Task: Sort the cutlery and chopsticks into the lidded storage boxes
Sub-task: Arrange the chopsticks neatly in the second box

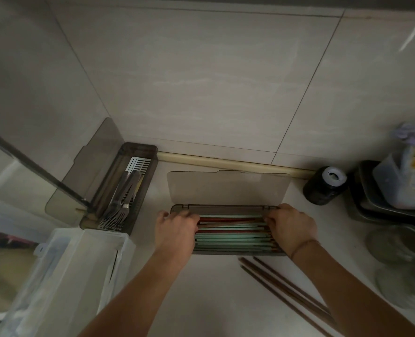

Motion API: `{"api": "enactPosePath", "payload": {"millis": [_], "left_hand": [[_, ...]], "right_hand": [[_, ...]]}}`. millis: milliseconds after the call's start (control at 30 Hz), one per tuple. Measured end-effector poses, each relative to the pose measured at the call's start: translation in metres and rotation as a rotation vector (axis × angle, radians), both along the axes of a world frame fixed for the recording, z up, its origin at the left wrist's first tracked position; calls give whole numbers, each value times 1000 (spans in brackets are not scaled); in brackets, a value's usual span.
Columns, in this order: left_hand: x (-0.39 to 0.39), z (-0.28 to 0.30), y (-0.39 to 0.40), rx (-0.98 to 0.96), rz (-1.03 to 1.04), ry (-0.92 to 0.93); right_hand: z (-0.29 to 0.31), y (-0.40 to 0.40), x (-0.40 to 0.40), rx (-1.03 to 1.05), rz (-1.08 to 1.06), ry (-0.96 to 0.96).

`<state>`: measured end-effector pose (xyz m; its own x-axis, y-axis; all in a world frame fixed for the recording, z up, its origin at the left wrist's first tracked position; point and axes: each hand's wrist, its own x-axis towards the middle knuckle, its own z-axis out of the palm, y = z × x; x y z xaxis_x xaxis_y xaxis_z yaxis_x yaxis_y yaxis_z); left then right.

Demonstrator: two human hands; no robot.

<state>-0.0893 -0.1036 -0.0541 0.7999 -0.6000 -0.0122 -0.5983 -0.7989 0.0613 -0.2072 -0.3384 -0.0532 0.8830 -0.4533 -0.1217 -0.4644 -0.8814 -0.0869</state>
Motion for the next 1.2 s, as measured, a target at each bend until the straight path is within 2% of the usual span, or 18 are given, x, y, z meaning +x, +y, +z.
{"api": "enactPosePath", "payload": {"millis": [100,167,200,267,333,367,433,500,567,633,767,800,867,933,1000,1067,1100,1200], "left_hand": [[1,-1,4,-53,-39,83],[0,1,7,-123,-35,94],[-3,2,8,-174,-41,47],[-19,3,6,-366,-97,-90],[-49,1,0,-528,-355,-144],[-66,-2,-5,-539,-532,-138],[-96,-6,-16,-505,-791,-90],[-117,-9,-25,-492,-871,-31],[-129,-8,-33,-512,-858,41],[-134,-4,-38,-585,-800,101],[-132,18,-49,-712,-538,287],[-130,24,-52,-711,-481,309],[-123,34,-55,-721,-417,279],[-112,41,-54,-756,-394,186],[-96,41,-44,-724,-378,87],[-73,38,-25,-621,-375,67],[-62,35,-16,-561,-378,76],[-31,27,7,-438,-392,135]], "right_hand": [[9,-8,-19,178,-93,-369],[11,-16,-44,205,-191,-556],[10,-19,-60,198,-228,-548],[-1,-18,-97,217,-276,-388],[-14,-7,-126,199,-261,-158],[-19,-1,-136,177,-245,-89],[-25,9,-146,156,-227,-81],[-22,13,-145,99,-245,-64],[-13,7,-143,44,-327,-60],[2,-4,-142,46,-427,-232],[56,2,-123,157,-472,-839],[67,10,-113,285,-479,-992],[78,28,-87,673,-477,-1222],[79,48,-61,963,-496,-1320],[70,59,-44,1106,-551,-1310],[58,56,-38,1079,-567,-1140],[51,50,-38,931,-514,-1006],[34,27,-40,353,-173,-650]]}}
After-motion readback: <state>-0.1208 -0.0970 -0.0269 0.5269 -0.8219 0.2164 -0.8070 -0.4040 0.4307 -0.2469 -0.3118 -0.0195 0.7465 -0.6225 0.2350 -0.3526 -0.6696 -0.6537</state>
